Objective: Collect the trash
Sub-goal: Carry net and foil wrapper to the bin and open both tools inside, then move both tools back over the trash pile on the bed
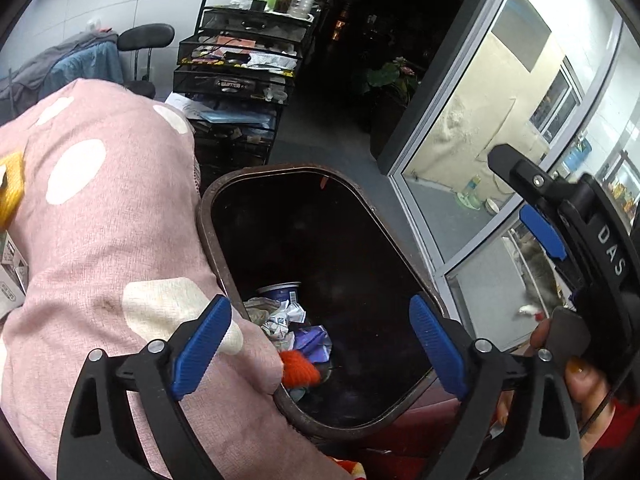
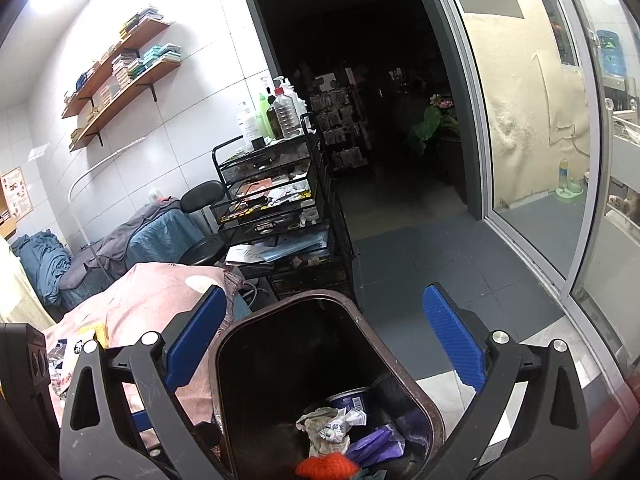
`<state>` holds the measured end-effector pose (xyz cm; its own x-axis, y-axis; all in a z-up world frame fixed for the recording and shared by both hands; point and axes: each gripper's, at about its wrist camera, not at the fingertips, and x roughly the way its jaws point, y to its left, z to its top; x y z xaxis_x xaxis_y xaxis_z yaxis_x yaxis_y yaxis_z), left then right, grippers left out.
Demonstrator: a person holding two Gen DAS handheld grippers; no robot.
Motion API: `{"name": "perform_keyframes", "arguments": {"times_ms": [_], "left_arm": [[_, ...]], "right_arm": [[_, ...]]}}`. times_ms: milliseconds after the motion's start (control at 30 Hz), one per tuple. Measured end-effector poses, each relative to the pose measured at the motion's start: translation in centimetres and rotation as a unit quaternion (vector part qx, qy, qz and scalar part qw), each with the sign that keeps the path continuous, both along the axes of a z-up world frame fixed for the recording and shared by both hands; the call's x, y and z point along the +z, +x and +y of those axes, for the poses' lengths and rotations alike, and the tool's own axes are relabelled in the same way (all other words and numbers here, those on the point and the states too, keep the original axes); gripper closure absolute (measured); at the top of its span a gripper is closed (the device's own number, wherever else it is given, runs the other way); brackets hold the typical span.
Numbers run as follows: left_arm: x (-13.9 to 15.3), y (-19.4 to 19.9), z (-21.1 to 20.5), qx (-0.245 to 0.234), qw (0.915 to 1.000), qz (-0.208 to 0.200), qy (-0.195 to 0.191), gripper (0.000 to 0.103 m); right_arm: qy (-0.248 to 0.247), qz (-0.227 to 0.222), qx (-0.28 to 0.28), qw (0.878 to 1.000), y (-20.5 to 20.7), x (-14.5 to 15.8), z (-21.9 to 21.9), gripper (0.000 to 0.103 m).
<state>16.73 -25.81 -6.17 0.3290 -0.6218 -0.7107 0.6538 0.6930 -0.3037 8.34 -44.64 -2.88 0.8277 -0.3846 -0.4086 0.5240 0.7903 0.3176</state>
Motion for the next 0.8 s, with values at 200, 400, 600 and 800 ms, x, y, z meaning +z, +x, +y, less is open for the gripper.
{"name": "perform_keyframes", "arguments": {"times_ms": [200,400,600,800], "left_arm": [[0.5,-0.3,0.2,0.003,0.9999,-0.017,-0.002,0.012],[1.7,-0.6,2.2,0.031,0.9985,-0.040,-0.019,0.012],[2.9,-1.0,5.4,0.066,0.9952,-0.059,-0.042,0.012],[3.8,-1.7,9.0,0.103,0.9899,-0.089,-0.039,0.012]], "right_arm": [[0.004,-0.001,0.008,1.000,0.2,-0.2,0.1,0.005],[0.010,-0.001,0.035,0.999,0.7,-0.4,0.5,0.006],[-0.004,-0.002,0.076,0.997,1.5,-0.5,2.2,0.006],[-0.016,-0.005,0.123,0.992,2.8,-0.1,4.8,0.006]]}}
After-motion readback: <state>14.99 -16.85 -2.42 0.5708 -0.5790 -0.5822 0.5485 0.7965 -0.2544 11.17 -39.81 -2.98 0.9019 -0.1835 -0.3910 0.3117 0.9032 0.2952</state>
